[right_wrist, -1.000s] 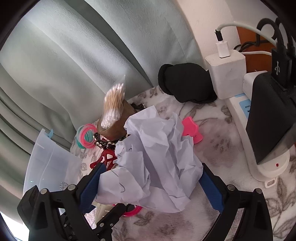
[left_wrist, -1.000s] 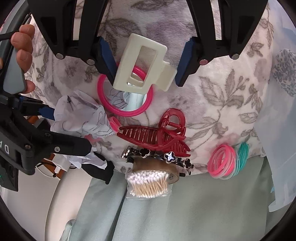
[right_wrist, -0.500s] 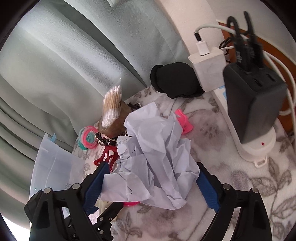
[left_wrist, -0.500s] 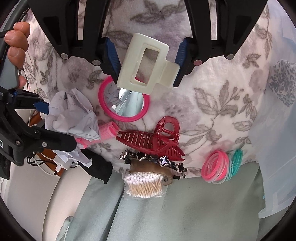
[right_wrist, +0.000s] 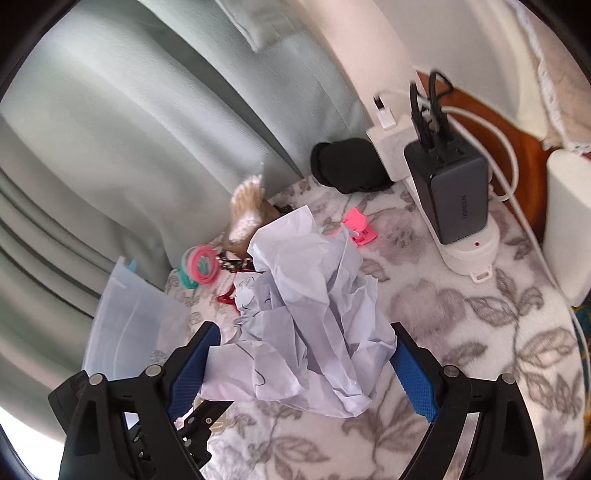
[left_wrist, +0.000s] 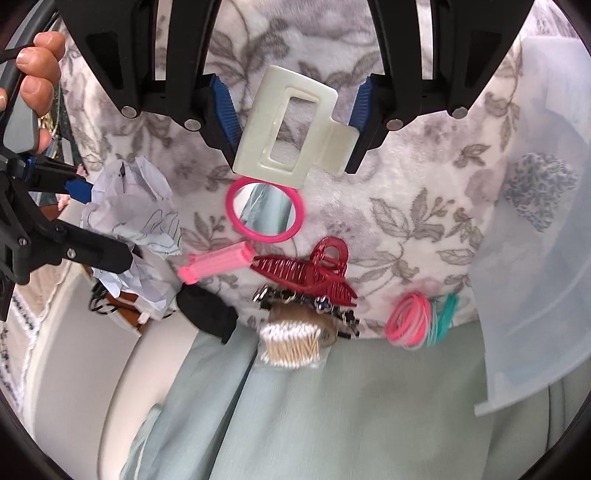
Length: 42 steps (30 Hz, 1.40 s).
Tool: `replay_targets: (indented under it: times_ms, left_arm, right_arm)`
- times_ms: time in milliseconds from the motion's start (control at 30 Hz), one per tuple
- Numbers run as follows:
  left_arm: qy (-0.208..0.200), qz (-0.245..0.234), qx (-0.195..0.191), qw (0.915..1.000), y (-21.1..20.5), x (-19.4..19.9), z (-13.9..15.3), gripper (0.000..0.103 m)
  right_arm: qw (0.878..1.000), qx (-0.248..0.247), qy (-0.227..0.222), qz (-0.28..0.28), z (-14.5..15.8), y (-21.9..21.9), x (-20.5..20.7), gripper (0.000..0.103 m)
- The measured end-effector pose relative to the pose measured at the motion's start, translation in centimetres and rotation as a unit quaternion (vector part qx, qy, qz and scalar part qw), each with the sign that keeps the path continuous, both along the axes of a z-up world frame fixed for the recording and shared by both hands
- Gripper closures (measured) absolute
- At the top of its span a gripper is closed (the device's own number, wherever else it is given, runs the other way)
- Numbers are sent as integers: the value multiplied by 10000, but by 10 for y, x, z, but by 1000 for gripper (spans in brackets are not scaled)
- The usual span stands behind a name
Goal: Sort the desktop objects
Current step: 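Carry hair clip and crumpled paper into the clear bin and release both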
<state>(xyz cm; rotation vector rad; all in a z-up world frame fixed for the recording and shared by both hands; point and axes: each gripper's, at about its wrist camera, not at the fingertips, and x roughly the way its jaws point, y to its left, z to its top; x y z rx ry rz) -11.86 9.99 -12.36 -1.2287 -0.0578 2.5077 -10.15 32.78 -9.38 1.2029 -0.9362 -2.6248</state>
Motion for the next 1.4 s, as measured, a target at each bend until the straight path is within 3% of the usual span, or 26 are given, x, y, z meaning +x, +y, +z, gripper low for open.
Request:
replay_targets:
  times_ms: [467, 900, 1133, 1400]
  left_arm:
    - [711, -16, 432, 9965, -34, 48, 63, 48]
    - [1577, 147, 994, 9824, -94, 87, 119, 48]
    - [2011, 726, 1096, 9707, -150, 95, 136, 48]
    - [2030, 1714, 1063, 9582, -226, 84, 132, 48]
  right_arm:
    - [9971, 343, 639, 238, 64, -35, 52, 11]
    - [9861, 769, 1181, 880, 118, -105, 67, 11]
    - [9752, 881, 1514, 1351, 144, -156, 60, 11]
    - [9607, 866, 1590, 2102, 143, -221, 30, 11]
